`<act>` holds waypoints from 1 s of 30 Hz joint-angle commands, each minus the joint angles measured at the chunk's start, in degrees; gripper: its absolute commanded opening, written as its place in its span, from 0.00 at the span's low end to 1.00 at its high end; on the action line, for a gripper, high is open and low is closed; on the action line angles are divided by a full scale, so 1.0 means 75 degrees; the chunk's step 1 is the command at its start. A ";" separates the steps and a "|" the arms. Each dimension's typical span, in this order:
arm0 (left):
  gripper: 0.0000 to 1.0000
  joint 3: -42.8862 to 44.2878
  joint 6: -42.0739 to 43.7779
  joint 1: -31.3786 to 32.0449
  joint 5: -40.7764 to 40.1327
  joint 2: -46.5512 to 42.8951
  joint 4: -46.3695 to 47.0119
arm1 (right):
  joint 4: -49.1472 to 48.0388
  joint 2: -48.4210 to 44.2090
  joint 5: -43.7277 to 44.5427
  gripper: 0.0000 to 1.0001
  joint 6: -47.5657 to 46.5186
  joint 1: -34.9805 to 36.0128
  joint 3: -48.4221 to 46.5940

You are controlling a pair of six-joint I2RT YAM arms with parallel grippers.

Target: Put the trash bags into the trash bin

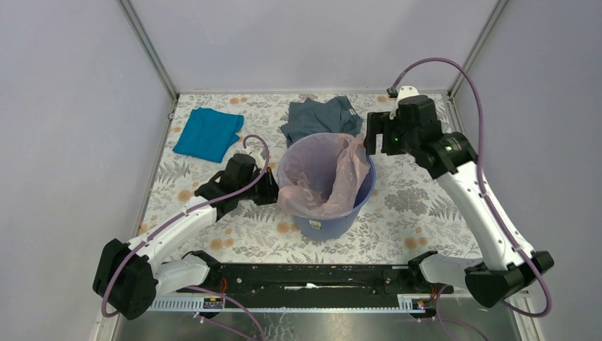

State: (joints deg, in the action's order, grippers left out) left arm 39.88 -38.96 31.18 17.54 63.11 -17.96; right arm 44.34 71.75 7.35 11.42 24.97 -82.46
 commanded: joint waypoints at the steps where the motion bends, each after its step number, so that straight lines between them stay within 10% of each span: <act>1: 0.00 0.0048 -0.0208 -0.0034 0.0532 -0.0353 0.0648 | 0.0998 -0.0781 -0.1080 0.99 0.0249 -0.0037 -0.0861; 11: 0.00 0.0089 -0.0081 -0.0034 0.0872 -0.0541 0.0657 | 0.0308 -0.0830 -0.3887 0.99 0.1331 -0.0037 -0.0810; 30: 0.00 -0.0031 -0.0163 -0.0032 0.0730 -0.0868 0.0493 | 0.0214 -0.2247 -0.2480 0.24 0.1317 -0.0035 0.0640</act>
State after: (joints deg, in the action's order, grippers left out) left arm 39.70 -40.14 31.03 22.31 57.91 -16.21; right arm 46.37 61.84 -14.68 21.02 24.91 -78.67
